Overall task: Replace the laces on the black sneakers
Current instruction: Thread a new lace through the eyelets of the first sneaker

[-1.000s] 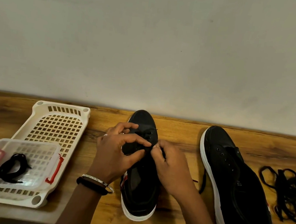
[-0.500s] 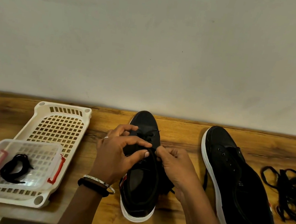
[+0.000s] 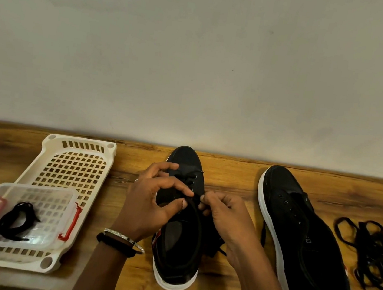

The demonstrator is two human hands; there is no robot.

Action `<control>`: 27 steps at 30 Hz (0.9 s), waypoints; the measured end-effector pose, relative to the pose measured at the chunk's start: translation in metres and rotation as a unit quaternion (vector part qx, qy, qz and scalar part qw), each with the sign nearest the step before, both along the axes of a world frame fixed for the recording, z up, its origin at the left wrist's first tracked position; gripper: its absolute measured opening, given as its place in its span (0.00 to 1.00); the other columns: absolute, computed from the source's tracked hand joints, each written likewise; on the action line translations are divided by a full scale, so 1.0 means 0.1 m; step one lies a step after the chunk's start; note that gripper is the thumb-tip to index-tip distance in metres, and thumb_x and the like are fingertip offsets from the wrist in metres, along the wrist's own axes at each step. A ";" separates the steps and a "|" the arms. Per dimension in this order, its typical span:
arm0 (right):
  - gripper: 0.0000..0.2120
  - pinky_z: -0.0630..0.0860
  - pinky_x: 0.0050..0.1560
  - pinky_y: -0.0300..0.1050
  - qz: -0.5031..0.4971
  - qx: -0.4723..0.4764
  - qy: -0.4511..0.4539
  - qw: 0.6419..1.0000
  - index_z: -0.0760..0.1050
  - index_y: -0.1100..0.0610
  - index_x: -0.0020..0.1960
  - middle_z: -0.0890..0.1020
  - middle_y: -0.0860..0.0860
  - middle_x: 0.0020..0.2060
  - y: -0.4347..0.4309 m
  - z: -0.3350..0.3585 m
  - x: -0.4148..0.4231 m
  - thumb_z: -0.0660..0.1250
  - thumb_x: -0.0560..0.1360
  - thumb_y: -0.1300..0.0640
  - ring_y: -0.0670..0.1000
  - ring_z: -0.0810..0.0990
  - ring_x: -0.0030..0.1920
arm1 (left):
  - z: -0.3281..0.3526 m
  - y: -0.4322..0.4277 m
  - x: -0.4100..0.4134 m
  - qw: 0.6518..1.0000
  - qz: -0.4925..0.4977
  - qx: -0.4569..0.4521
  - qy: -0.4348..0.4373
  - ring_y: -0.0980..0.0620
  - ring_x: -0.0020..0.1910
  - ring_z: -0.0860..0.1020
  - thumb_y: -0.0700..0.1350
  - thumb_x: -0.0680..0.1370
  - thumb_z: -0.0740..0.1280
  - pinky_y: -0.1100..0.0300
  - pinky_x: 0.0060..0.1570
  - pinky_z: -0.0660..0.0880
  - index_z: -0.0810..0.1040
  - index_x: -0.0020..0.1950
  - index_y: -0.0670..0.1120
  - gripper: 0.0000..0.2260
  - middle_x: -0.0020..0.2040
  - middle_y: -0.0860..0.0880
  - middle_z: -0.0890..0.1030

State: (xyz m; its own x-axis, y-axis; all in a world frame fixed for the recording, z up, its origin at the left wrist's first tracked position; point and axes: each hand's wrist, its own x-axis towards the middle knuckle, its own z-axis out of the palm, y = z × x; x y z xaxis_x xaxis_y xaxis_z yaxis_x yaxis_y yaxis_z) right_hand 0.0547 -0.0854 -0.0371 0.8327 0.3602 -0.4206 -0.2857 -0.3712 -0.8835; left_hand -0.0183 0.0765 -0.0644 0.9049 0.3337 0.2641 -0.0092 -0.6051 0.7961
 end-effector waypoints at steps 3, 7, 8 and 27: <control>0.10 0.77 0.46 0.46 0.016 -0.034 0.016 0.999 0.85 0.55 0.36 0.86 0.54 0.37 -0.09 0.01 0.07 0.71 0.73 0.53 0.51 0.83 0.41 | 0.05 0.01 -0.03 0.998 -0.013 -0.059 0.001 0.59 0.64 0.74 0.55 0.67 0.70 0.57 0.63 0.71 0.85 0.47 0.61 0.11 0.64 0.59 0.75; 0.07 0.84 0.49 0.49 0.047 -0.090 0.049 0.994 0.85 0.55 0.40 0.86 0.54 0.40 -0.20 -0.03 0.16 0.73 0.74 0.53 0.52 0.84 0.44 | 0.08 -0.02 -0.03 0.990 0.024 -0.135 -0.019 0.59 0.63 0.75 0.56 0.70 0.66 0.54 0.60 0.74 0.86 0.45 0.54 0.12 0.58 0.58 0.79; 0.07 0.84 0.47 0.48 0.060 -0.102 0.051 0.992 0.85 0.52 0.41 0.86 0.53 0.40 -0.21 -0.04 0.17 0.72 0.76 0.52 0.51 0.84 0.42 | 0.08 -0.03 -0.02 0.990 0.037 -0.131 -0.024 0.59 0.61 0.76 0.56 0.70 0.66 0.54 0.59 0.75 0.86 0.45 0.53 0.12 0.57 0.58 0.80; 0.12 0.67 0.40 0.41 -0.117 0.365 0.031 0.923 0.86 0.53 0.54 0.79 0.47 0.39 -0.29 0.18 0.22 0.73 0.72 0.54 0.45 0.73 0.37 | 0.07 -0.11 0.03 0.997 0.011 -0.066 -0.031 0.58 0.65 0.73 0.59 0.73 0.66 0.53 0.63 0.73 0.81 0.61 0.59 0.17 0.61 0.59 0.76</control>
State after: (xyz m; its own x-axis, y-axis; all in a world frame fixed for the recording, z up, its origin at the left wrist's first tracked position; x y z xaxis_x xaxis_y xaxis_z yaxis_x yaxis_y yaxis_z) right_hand 0.0765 -0.1142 -0.0191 0.9060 0.3800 -0.1865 -0.3412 0.3949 -0.8530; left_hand -0.0155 0.0654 -0.0574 0.8804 0.3893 0.2708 -0.0480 -0.4950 0.8676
